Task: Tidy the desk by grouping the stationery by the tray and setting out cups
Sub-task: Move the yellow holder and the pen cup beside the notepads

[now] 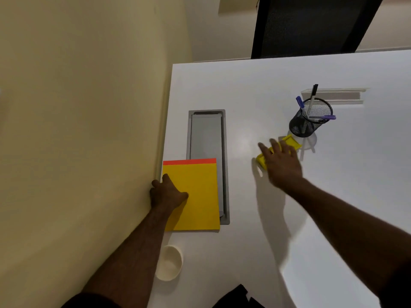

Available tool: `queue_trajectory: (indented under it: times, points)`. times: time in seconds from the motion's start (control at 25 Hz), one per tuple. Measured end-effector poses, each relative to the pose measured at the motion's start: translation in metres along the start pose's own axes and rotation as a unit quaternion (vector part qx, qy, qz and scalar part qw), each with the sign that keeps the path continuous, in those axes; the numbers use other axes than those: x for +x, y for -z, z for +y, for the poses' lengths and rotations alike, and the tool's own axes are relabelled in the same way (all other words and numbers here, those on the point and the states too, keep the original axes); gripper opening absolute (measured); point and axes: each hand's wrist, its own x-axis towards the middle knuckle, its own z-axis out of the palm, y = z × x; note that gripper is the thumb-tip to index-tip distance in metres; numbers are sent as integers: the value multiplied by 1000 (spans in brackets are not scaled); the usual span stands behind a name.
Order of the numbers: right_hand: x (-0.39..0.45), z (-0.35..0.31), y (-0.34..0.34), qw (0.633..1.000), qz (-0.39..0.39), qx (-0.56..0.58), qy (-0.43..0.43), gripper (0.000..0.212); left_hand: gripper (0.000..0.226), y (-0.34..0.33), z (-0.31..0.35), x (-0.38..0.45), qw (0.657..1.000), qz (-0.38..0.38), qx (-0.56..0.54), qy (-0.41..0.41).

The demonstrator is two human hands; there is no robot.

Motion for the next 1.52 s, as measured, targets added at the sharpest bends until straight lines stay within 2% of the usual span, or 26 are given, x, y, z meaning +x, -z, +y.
queue_trajectory:
  times: [0.08, 0.2, 0.32, 0.48, 0.64, 0.8, 0.92, 1.04, 1.16, 1.24, 1.32, 1.4, 1.44, 1.52]
  points:
    - [16, 26, -1, 998, -39, -49, 4, 65, 93, 2, 2, 2, 1000, -7, 7, 1]
    - [34, 39, 4, 994, -39, -78, 63, 51, 93, 6, 4, 4, 1000, -12, 9, 4]
    - [53, 29, 17, 994, -25, -57, 92, 49, 96, 6, 4, 4, 1000, -6, 6, 10]
    - [81, -33, 39, 990, 21, 58, 123, 49, 97, 8, 7, 3, 1000, -6, -15, 20]
    - [103, -114, 43, 975, 5, 147, 164, 60, 99, 10, 8, 4, 999, -15, -20, 25]
    - [107, -161, 26, 972, -17, 161, 172, 63, 99, 9, 7, 6, 999, -16, -17, 26]
    - [103, -167, 8, 972, -36, 167, 159, 72, 96, 6, 7, 6, 999, -9, -10, 30]
    - [86, -154, -1, 967, 40, 205, 144, 84, 96, 3, 6, 8, 1000, -4, 7, 24]
    - [60, -121, -7, 955, 127, 237, 124, 72, 92, 8, 12, 7, 999, -30, 17, 37]
    - [40, -92, -13, 954, 144, 244, 100, 60, 77, 9, 24, -2, 996, 1, 84, 40]
    - [18, -57, -19, 952, 163, 253, 57, 49, 71, 3, 46, -13, 974, 115, 189, -46]
    - [-3, -24, -24, 945, 196, 261, 5, 37, 74, -6, 76, -23, 939, 198, 199, -199]
    - [-12, -10, -26, 941, 214, 262, -22, 31, 75, -12, 95, -27, 927, 194, 181, -264]
    - [-31, 20, -30, 936, 228, 257, -80, 25, 78, -30, 136, -36, 913, 141, 159, -349]
